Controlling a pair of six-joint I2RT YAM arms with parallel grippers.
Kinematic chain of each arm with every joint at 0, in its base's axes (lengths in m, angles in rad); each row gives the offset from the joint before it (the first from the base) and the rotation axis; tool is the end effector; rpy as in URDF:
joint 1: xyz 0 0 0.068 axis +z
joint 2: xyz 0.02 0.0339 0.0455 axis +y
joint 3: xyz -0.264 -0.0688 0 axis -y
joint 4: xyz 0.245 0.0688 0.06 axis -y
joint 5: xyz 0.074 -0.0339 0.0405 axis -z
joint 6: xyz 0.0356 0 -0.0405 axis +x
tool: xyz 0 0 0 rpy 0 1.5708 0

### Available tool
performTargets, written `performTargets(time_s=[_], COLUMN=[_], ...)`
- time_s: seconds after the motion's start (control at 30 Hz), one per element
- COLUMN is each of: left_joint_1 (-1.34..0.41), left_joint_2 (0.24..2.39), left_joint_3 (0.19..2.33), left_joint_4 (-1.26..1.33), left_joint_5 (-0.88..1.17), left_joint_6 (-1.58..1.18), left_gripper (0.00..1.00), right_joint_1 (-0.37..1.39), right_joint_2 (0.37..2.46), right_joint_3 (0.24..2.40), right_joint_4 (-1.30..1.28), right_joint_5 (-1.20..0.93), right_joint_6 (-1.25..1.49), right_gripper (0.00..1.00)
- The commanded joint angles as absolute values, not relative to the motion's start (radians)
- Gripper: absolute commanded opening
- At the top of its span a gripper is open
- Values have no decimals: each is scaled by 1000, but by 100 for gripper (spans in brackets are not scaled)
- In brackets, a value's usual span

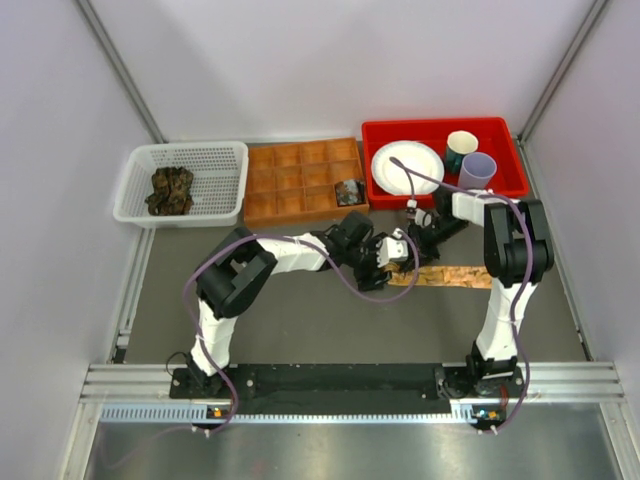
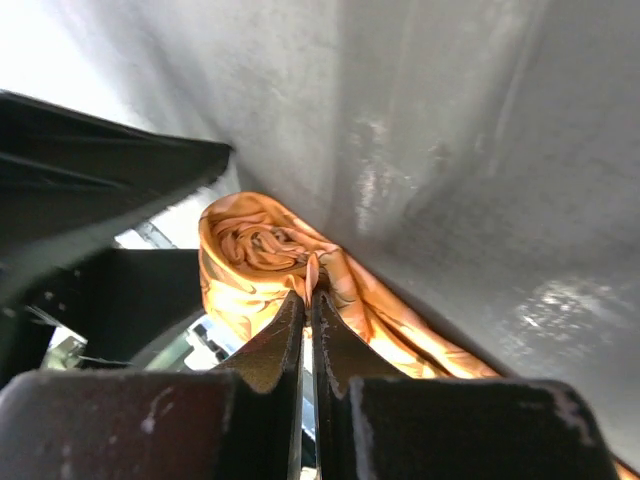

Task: Roll the ties
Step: Roll the tie at the center of the board.

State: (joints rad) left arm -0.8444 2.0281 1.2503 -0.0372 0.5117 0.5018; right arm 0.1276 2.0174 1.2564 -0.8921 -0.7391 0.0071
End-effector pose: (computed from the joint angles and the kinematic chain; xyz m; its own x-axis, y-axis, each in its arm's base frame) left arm 0.2694 -0.3295 0.1448 -0.0029 0.6348 -0.7727 0.9995 0.0259 0.0175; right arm 0.3387 0.0676 0.1261 -0.9888 -0.1216 0.0870 -0.0321 0.7410 0.6707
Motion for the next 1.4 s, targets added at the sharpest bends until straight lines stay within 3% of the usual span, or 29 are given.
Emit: performTargets(time_s=[0.0,0.03,0.13,0.4,0.57,0.67,0.83,0.9,1.27,1.3,1.33,1.37], left_joint_1=[-801,-795,-795,-804,-821,-824,-828,-828,-830,-830,-830,-830], left_joint_2=[2016,2013,2029,2160,2177,2181,2155,2140,2118,2120,2118,2120], left_joint_3=[1138,1128,1083,1163,1175,1190,1163,1151,1123,1121,1121,1123], left_joint_4=[119,162,317,498,415,341,242,221,143,138,137,124], left_joint_5=[596,610,658,706,693,684,618,600,577,578,577,578], left_joint_6=[422,414,390,224,297,357,442,457,485,491,494,502], left_gripper=[86,93,95,89,90,84,51,42,19,17,17,16], right_joint_1=[127,126,127,127,127,127,127,127,127,124,109,95], right_joint_2=[2045,2046,2046,2023,2019,2008,1980,1953,1980,1989,1987,1980], right_joint_3=[1252,1252,1255,1236,1253,1266,1281,1269,1249,1267,1273,1276], right_joint_4=[-833,-833,-836,-848,-859,-871,-917,-930,-975,-983,-983,-983], right_joint_5=[-608,-595,-591,-594,-606,-614,-646,-658,-698,-715,-733,-765], right_joint_6=[-38,-46,-51,-63,-67,-78,-84,-80,-55,-61,-60,-58], right_gripper=[0,0,0,0,0,0,0,0,0,4,18,24])
